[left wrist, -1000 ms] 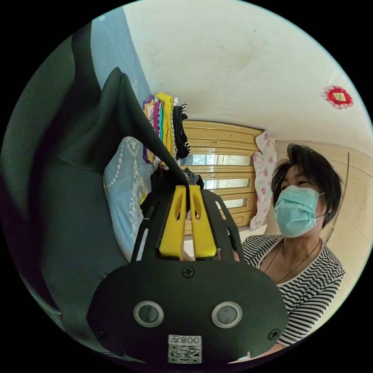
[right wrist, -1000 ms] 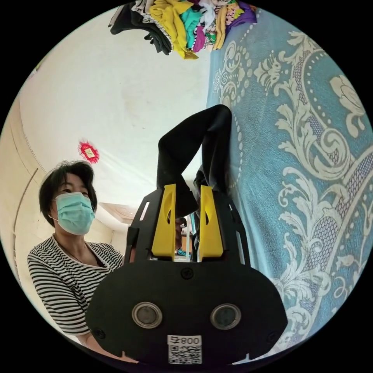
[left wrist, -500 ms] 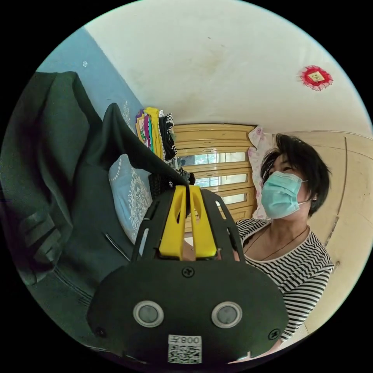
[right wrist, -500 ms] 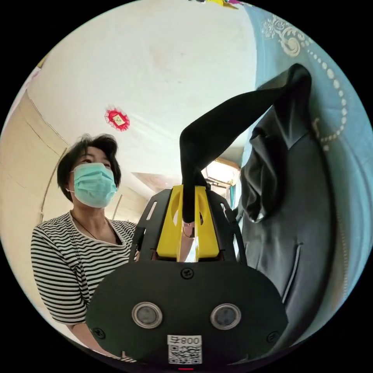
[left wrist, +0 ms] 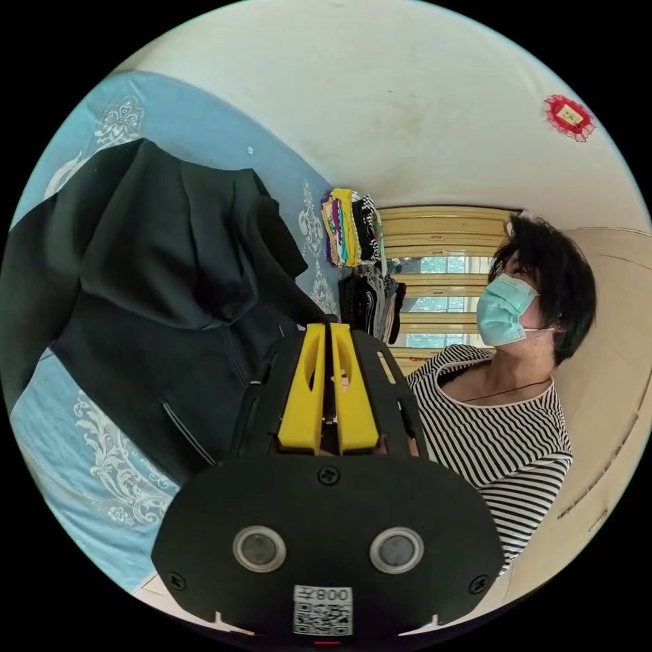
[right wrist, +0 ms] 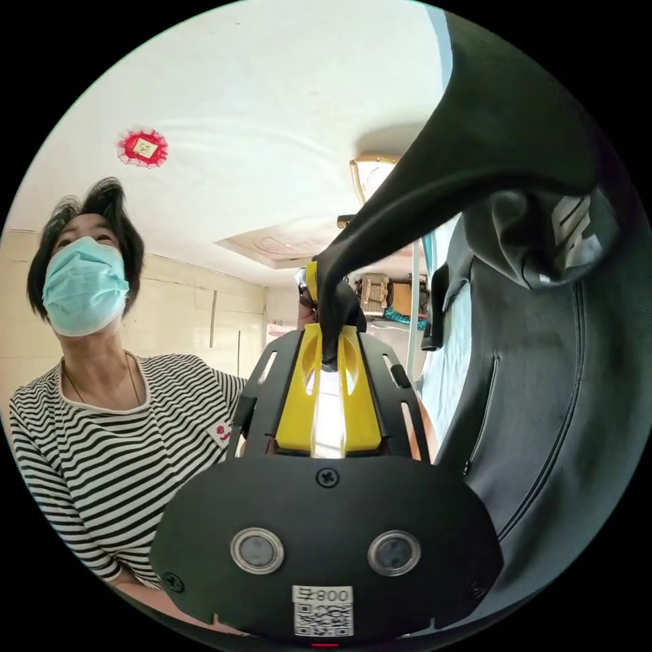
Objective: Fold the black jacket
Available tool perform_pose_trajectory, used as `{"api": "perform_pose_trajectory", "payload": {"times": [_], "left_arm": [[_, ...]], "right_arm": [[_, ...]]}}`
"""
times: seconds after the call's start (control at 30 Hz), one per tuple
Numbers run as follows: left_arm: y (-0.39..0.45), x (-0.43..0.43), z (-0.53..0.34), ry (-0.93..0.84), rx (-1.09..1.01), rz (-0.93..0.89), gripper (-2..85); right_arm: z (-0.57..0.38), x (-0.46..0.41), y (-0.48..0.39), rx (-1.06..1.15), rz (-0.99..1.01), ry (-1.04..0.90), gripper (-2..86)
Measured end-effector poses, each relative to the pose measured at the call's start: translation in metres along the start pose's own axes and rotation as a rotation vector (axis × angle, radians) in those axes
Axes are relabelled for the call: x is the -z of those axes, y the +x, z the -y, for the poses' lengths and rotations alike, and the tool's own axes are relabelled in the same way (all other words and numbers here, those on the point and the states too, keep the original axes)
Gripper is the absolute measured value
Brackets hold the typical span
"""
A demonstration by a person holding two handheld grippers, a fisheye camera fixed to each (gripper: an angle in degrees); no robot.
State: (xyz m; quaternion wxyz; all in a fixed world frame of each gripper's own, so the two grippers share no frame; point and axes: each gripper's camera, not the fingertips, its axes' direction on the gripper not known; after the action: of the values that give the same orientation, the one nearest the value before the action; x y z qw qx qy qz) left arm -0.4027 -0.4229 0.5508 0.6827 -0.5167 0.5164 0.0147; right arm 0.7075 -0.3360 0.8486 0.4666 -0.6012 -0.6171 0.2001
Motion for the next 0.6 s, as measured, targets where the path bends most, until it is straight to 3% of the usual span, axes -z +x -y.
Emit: {"api": "perform_pose_trajectory", "payload": {"times": [0.6], "left_arm": [[-0.058,0.012,0.039,-0.260,0.118,0.315,1.4]], "right_arm": [[0.046,-0.150,0.051,0.124,-0.499,-0.235,-0.1]]}}
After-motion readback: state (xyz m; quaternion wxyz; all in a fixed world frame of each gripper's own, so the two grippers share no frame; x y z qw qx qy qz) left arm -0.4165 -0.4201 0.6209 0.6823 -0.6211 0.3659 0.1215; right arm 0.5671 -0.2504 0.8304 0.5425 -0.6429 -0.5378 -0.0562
